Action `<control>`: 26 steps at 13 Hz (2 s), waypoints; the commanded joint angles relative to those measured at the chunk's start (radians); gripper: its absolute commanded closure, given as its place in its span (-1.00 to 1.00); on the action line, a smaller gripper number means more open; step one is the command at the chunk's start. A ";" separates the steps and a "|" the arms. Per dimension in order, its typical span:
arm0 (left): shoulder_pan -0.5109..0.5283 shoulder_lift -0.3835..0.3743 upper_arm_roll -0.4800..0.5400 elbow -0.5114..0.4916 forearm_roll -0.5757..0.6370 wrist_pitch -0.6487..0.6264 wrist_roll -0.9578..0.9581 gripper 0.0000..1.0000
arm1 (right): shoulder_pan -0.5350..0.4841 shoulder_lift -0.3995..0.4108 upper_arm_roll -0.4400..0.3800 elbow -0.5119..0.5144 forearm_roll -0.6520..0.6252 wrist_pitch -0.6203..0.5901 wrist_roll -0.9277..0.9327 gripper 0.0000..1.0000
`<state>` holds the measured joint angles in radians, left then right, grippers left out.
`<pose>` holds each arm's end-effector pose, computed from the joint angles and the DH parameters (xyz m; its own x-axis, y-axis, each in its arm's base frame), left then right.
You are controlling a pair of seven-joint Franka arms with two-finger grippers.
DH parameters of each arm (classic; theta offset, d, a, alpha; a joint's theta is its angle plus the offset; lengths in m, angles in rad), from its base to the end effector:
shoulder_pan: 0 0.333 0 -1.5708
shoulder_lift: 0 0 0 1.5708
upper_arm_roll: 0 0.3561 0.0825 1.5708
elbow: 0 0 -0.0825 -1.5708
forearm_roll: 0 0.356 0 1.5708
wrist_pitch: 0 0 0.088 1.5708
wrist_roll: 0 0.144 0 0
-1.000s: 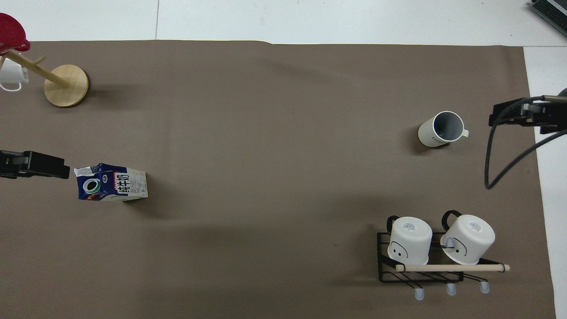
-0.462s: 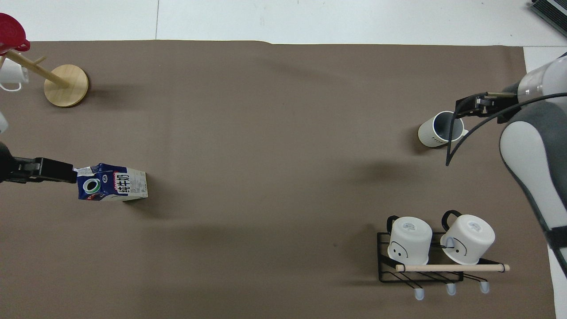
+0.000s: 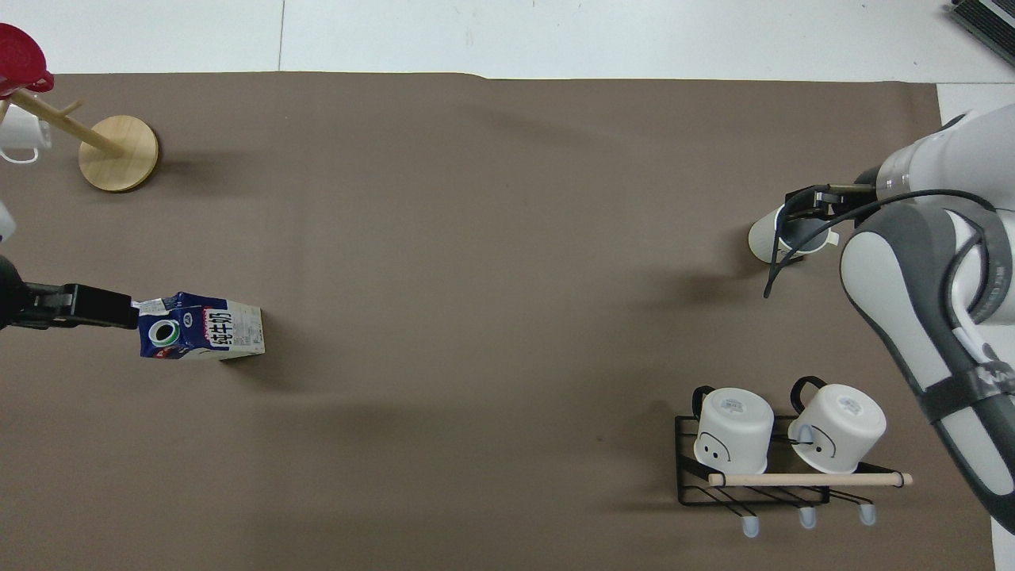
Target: Place cup and milk on table
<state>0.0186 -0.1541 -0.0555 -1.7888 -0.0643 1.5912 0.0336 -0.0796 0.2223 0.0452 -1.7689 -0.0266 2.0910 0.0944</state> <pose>0.4684 -0.0285 0.6095 0.9968 -0.0680 -0.0419 -0.0656 -0.9962 0.0571 0.6190 -0.0254 0.4578 0.9880 -0.1172 0.1007 -0.1183 -0.9930 0.0048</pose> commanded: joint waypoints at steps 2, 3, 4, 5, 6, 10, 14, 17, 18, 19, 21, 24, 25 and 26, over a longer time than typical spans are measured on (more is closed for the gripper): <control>0.009 -0.030 -0.004 -0.038 0.020 0.023 0.014 -1.00 | -0.002 0.046 0.007 -0.017 0.002 0.092 -0.022 -1.00; 0.009 -0.030 -0.004 -0.038 0.020 0.023 0.014 -1.00 | 0.000 0.061 0.007 -0.018 0.001 0.093 -0.019 -1.00; 0.009 -0.030 -0.004 -0.038 0.020 0.023 0.014 -1.00 | 0.000 0.078 0.007 -0.018 0.001 0.095 -0.019 -1.00; 0.009 -0.030 -0.004 -0.038 0.020 0.023 0.014 -1.00 | 0.000 0.089 0.007 -0.018 0.001 0.095 -0.018 -1.00; 0.009 -0.030 -0.004 -0.038 0.020 0.024 0.014 -1.00 | 0.006 0.095 0.007 -0.024 0.001 0.096 -0.013 -1.00; 0.009 -0.030 -0.004 -0.038 0.020 0.024 0.014 -1.00 | 0.006 0.135 0.007 -0.035 0.001 0.115 -0.013 -0.92; 0.009 -0.030 -0.004 -0.038 0.020 0.026 0.014 -1.00 | 0.006 0.137 0.007 -0.038 0.001 0.112 -0.013 0.71; 0.009 -0.030 -0.004 -0.037 0.020 0.027 0.014 -1.00 | 0.008 0.135 0.008 -0.038 0.001 0.100 -0.013 1.00; 0.009 -0.030 -0.004 -0.037 0.020 0.026 0.014 -1.00 | 0.008 0.132 0.008 -0.037 0.001 0.095 -0.013 1.00; 0.009 -0.030 -0.004 -0.037 0.020 0.026 0.014 -1.00 | 0.008 0.124 0.008 -0.037 0.001 0.090 -0.016 1.00; 0.009 -0.030 -0.004 -0.037 0.020 0.026 0.014 -1.00 | 0.011 0.086 0.019 -0.027 -0.003 0.035 -0.068 1.00; 0.007 -0.030 -0.004 -0.037 0.020 0.026 0.012 -1.00 | 0.053 0.032 0.042 0.029 -0.007 -0.055 -0.052 1.00; 0.007 -0.030 -0.004 -0.037 0.020 0.026 0.012 -1.00 | 0.067 0.029 0.042 0.078 -0.016 -0.113 -0.047 1.00; 0.007 -0.030 -0.004 -0.037 0.020 0.026 0.011 -1.00 | 0.092 0.029 0.042 0.130 -0.018 -0.165 -0.041 1.00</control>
<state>0.0187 -0.1549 -0.0555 -1.7895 -0.0642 1.5939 0.0340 -0.0084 0.2558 0.0833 -1.7181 -0.0272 2.0095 0.0489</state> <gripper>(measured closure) 0.000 0.956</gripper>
